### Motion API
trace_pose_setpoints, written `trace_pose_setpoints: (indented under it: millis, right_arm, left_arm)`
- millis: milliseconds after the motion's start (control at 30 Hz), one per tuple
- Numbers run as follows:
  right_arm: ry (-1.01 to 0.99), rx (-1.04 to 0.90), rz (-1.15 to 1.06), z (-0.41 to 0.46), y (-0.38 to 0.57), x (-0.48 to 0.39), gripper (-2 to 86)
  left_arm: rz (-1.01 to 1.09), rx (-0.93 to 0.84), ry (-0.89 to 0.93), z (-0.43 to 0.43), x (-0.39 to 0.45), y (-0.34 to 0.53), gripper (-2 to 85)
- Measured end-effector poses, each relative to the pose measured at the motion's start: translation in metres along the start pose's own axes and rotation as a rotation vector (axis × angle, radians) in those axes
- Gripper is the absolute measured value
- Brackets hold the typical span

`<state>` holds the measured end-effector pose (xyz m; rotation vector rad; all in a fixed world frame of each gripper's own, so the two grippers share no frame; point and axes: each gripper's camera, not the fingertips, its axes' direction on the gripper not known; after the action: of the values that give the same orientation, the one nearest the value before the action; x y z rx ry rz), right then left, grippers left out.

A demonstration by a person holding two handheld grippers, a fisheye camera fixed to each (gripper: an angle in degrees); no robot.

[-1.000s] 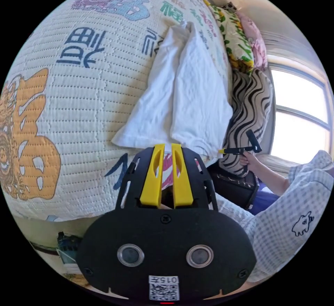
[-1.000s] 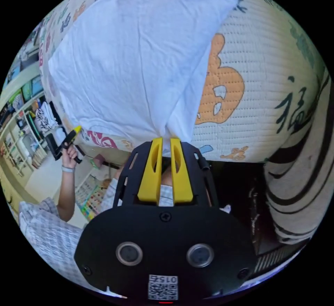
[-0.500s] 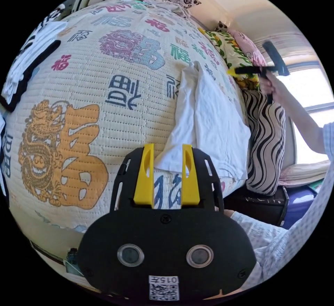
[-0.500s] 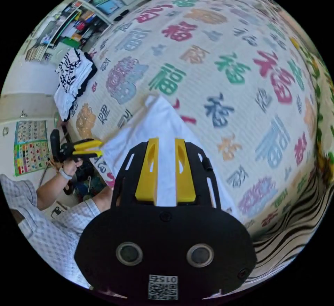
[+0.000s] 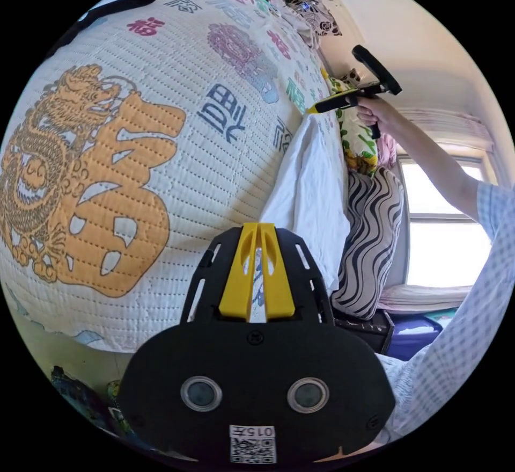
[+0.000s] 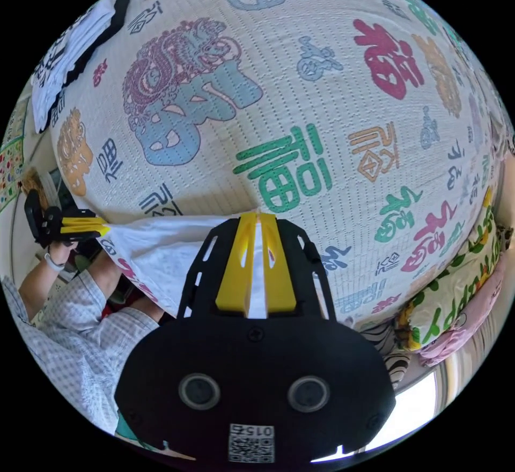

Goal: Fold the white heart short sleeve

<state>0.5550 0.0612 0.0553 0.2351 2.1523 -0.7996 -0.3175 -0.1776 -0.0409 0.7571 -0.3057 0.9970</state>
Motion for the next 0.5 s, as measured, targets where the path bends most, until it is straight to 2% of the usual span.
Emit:
trace_pose_setpoints:
  millis: [300,500]
  right_arm:
    - [-0.147,0.117,0.099,-0.034,0.009,0.033,-0.2]
    - [-0.242,0.277,0.127,-0.054,0.096,0.058,-0.3]
  left_arm:
    - [0.101,0.073,0.029,0.005,0.037,0.031,-0.9]
    - [0.261,0.062,0.014,0.028,0.110,0.063,-0.9]
